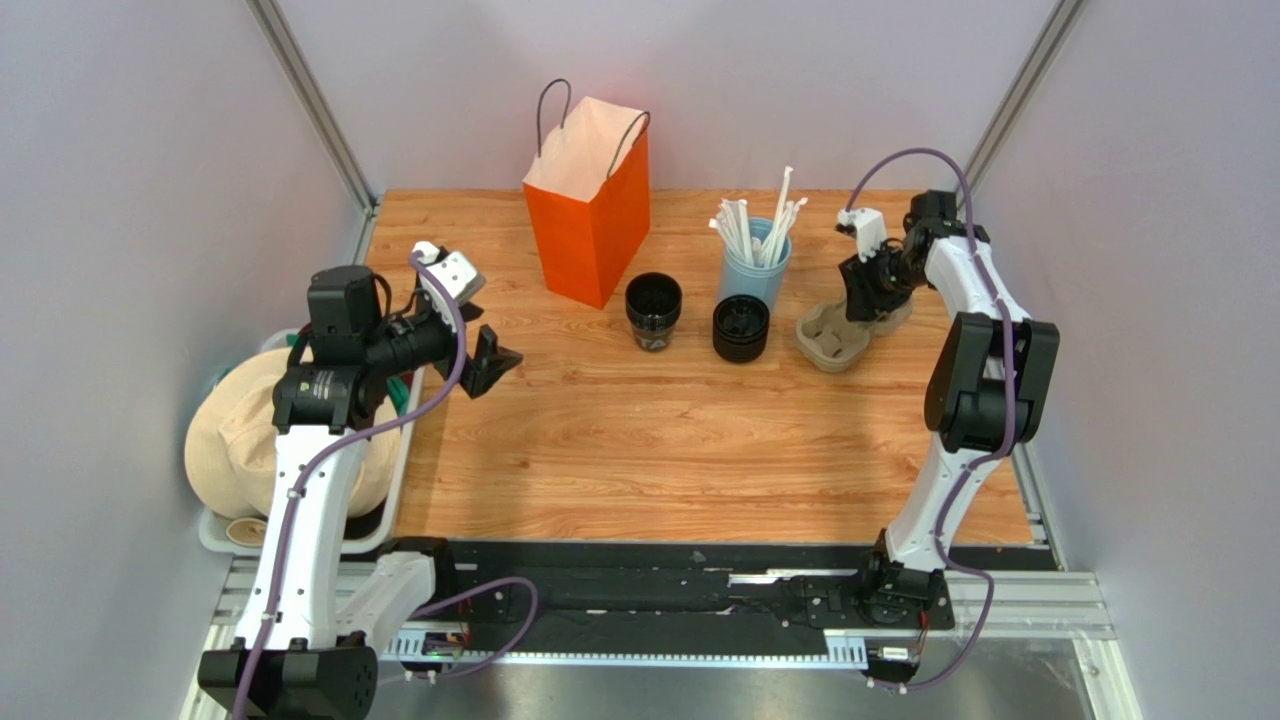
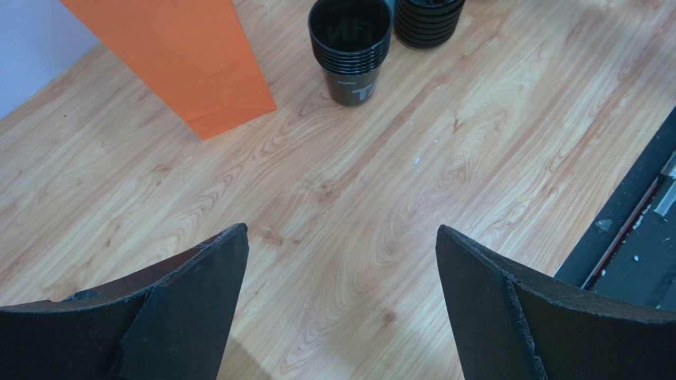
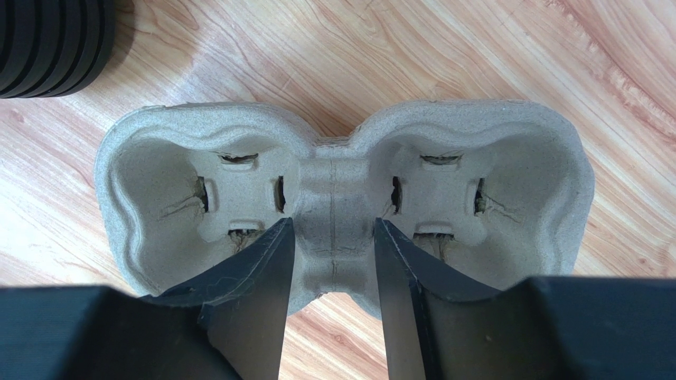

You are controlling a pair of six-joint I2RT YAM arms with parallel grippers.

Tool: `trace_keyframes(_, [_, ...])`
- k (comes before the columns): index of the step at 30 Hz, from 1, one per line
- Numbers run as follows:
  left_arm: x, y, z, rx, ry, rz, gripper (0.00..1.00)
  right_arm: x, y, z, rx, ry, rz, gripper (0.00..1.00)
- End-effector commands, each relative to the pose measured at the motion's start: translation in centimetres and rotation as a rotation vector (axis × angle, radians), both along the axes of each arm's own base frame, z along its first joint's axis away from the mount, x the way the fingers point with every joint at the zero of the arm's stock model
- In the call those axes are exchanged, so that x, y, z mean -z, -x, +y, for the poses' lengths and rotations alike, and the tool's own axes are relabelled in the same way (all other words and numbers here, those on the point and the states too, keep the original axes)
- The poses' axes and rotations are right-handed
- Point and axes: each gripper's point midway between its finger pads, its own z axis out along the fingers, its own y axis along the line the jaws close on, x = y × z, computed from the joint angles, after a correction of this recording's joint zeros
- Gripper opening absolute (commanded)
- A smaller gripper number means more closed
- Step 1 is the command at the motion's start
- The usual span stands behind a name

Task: Pack the takeout coffee

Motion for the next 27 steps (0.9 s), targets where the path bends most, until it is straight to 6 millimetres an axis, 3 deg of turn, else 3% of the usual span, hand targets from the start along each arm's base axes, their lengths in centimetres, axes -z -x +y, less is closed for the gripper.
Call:
trace_keyframes(1, [-0.6, 0.1, -0.2, 0.027, -0.006, -0.042, 0.97, -2.4, -0.6, 0.1, -0.02, 0.016, -0.065, 0.45])
trace_keyframes(4, [-0.6, 0.1, -0.2, 0.027, -0.006, -0.038, 0.97, -2.3, -0.5, 0.2, -0.024, 0.013, -0.062, 0.51])
trace_keyframes(5, [-0.5, 0.1, -0.2, 0.026, -0.006, -0.036, 0.97, -2.4, -0.5, 0.2, -0.026, 0.011, -0.065, 0.57])
trace_keyframes(9, [-0.6, 0.1, -0.2, 0.026, -0.006, -0.039, 0.97, -2.3, -0.5, 0.2, -0.027, 0.012, -0.062, 0.61])
trace_keyframes(15, [-0.5, 0.1, -0.2, 0.024, -0.006, -0.038, 0.97, -1.6, -0.5, 0.2, -0.024, 0.013, -0.047, 0.6])
trace_keyframes(27, [-0.5, 0.0, -0.2, 0.026, -0.006, -0.035, 0.97, -1.5, -0.7, 0.1, -0.02, 0.016, -0.05, 0.49])
